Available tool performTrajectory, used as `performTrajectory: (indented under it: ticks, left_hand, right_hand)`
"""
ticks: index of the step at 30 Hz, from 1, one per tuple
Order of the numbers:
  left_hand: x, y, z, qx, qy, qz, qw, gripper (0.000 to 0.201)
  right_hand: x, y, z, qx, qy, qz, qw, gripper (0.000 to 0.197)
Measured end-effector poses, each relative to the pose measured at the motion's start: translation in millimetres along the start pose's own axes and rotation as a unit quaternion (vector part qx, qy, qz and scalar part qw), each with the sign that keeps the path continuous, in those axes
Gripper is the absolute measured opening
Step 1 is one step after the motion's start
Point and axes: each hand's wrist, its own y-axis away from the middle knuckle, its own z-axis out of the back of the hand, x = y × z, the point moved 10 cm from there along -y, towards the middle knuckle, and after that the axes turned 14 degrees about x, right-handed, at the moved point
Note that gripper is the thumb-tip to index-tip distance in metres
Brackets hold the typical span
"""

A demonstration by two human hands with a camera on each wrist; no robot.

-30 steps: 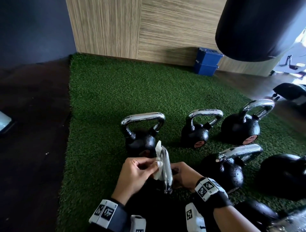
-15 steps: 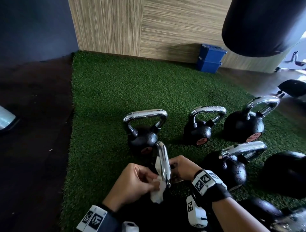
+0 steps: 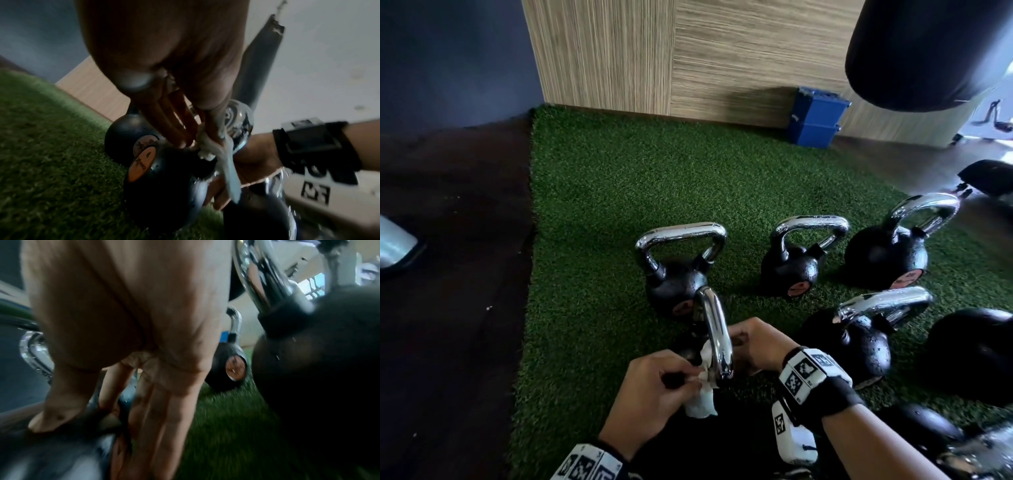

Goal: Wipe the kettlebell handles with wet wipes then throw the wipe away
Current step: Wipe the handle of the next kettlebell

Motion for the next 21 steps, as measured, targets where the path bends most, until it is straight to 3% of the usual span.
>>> performTrajectory:
  ticks: [2,3,5,7,8,10,13,15,18,21]
  left_hand:
    - [10.1,0.7,6.9,-0.01,0.026,0.034,0.999,0.025]
    - [14.5,0.6,12.1,-0.015,0.048,0.057,0.997,0.027]
    - [14.3,-3.7,22.4,-0.029,0.113,0.075,0.99,0.027]
    - [4.7,-9.1,36.0,-0.063,0.202,0.052,0.976,0.022]
    - [-2.2,-11.8,41.9,-0.079,0.249,0.036,0.965,0.019]
    - [-17.4,-17.4,48.9,-0.079,0.314,0.01,0.946,0.018]
    - [-30.8,-24.5,50.9,-0.051,0.349,0.018,0.935,0.013]
    - [-26.8,-27.0,51.9,-0.056,0.375,0.038,0.924,0.009]
    - [-16.6,-32.3,49.2,-0.065,0.401,0.058,0.912,0.03]
    - [-16.5,-33.6,49.2,-0.08,0.425,0.051,0.9,0.011]
  right_hand:
    - [17.4,12.6,18.8,-0.055,0.155,-0.009,0.986,0.023]
    - [29.9,23.3,31.7,-0.108,0.181,-0.003,0.978,0.023]
    - [58.7,53.1,59.2,-0.244,0.153,0.06,0.956,0.02]
    - [91.1,82.0,69.0,-0.312,0.098,0.161,0.931,0.02]
    - [107.6,89.0,65.2,-0.292,0.072,0.21,0.93,0.023]
    - [137.8,88.6,38.7,-0.174,0.071,0.266,0.945,0.036]
    - [152.8,78.2,10.9,-0.082,0.085,0.265,0.957,0.052]
    - [153.3,74.6,10.6,-0.095,0.076,0.252,0.96,0.057]
    - [156.1,75.9,12.5,-0.146,0.116,0.258,0.948,0.047]
    - [153.6,78.1,15.5,-0.189,0.118,0.265,0.938,0.038]
